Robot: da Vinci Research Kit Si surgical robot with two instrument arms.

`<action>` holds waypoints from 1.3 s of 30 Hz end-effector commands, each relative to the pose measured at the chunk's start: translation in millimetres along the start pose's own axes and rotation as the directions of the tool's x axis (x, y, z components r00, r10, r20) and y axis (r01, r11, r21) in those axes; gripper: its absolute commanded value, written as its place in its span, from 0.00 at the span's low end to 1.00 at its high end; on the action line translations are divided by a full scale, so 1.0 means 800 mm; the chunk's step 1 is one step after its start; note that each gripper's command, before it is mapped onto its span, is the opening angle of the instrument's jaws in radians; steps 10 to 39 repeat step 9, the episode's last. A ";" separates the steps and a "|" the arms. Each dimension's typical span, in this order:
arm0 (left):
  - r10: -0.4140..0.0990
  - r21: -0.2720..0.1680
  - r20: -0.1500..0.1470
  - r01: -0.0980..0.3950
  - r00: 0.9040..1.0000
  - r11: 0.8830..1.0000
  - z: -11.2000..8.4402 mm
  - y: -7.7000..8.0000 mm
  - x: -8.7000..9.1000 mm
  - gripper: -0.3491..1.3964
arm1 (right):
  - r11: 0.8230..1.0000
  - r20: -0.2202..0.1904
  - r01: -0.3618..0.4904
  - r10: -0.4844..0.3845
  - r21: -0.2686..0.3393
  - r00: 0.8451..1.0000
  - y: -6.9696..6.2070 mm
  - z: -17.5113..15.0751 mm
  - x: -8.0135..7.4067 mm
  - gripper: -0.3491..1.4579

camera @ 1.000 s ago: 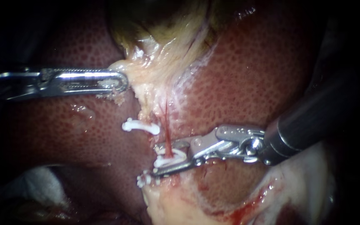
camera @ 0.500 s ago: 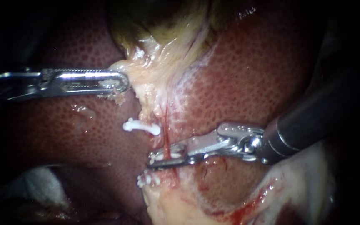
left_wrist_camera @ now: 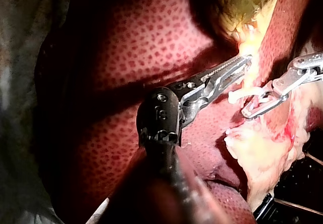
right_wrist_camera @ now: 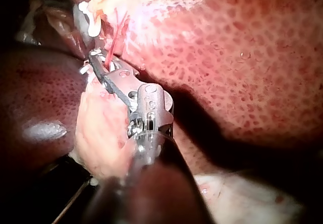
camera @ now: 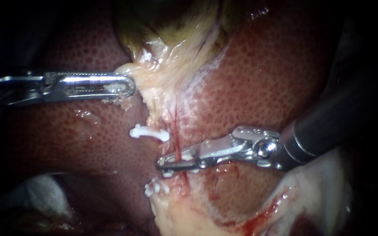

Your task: Clipping second clip right tube

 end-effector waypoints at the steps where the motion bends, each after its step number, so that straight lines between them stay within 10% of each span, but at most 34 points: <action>1: 0.000 0.000 0.000 0.000 1.000 1.000 0.0000 0.0000 0.0000 0.00 | 1.000 0.000 0.001 -0.001 0.000 1.000 0.0000 0.0000 0.0000 0.00; 39: 0.001 0.001 -0.001 -0.001 1.000 1.000 0.0003 -0.0002 -0.0001 0.00 | 1.000 -0.001 0.001 -0.001 -0.002 1.000 -0.0001 -0.0001 -0.0001 0.00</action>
